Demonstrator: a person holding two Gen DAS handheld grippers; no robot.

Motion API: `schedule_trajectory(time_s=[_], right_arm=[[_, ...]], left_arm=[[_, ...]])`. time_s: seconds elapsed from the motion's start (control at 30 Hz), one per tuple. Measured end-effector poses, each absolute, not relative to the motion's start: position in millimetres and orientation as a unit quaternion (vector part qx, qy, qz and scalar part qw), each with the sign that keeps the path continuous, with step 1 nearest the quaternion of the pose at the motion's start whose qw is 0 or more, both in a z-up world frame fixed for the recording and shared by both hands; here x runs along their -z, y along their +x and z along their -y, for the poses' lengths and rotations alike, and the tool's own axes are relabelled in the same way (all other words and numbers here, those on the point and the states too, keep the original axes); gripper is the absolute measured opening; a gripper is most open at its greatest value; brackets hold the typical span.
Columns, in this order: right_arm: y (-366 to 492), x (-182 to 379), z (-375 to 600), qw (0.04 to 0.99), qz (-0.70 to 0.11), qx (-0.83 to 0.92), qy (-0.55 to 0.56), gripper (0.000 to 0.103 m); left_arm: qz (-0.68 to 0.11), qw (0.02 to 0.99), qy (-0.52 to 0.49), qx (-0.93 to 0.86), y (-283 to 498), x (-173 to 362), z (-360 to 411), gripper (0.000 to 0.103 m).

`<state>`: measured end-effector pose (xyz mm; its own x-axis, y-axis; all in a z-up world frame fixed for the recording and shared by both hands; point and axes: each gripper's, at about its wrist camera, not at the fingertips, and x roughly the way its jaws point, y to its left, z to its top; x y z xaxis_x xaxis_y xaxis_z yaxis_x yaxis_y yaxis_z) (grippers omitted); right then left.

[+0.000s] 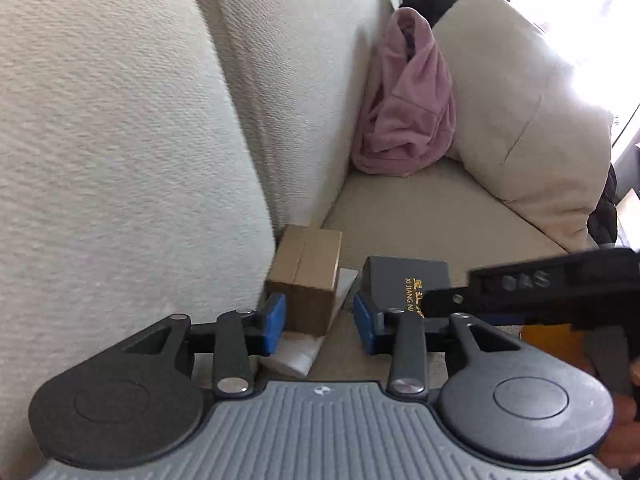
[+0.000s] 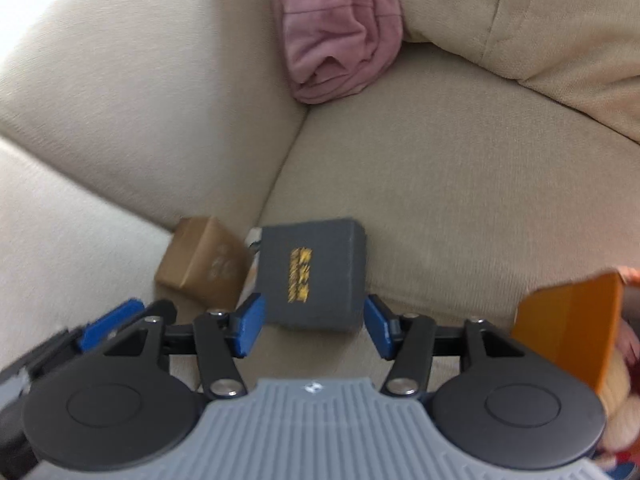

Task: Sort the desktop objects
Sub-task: 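Move both tools to the brown cardboard box and black box, then grasp the black gold-lettered box with the right tool while the left tool grasps the brown box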

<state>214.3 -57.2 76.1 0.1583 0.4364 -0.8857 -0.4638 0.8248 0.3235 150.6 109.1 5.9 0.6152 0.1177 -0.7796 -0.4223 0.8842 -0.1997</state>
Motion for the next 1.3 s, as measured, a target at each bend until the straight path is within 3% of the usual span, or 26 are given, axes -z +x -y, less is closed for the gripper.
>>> schedule_trajectory(time_s=[0.63, 1.03, 1.3], right_arm=[[261.4, -33.3, 40.1, 0.73, -0.611, -0.299, 0.061, 0.063], [240.6, -74.3, 48.4, 0.738, -0.584, -0.336, 0.041, 0.038], [232.4, -71.6, 32.1, 0.738, -0.57, -0.36, 0.025, 0.041]], left_arm=[[-0.402, 0.886, -0.2, -0.119, 167.4, 32.3, -106.2, 0.042], [-0.392, 0.881, -0.245, -0.104, 153.6, 30.0, -113.8, 0.041], [-0.385, 0.883, -0.245, -0.114, 148.2, 28.8, -115.5, 0.036]])
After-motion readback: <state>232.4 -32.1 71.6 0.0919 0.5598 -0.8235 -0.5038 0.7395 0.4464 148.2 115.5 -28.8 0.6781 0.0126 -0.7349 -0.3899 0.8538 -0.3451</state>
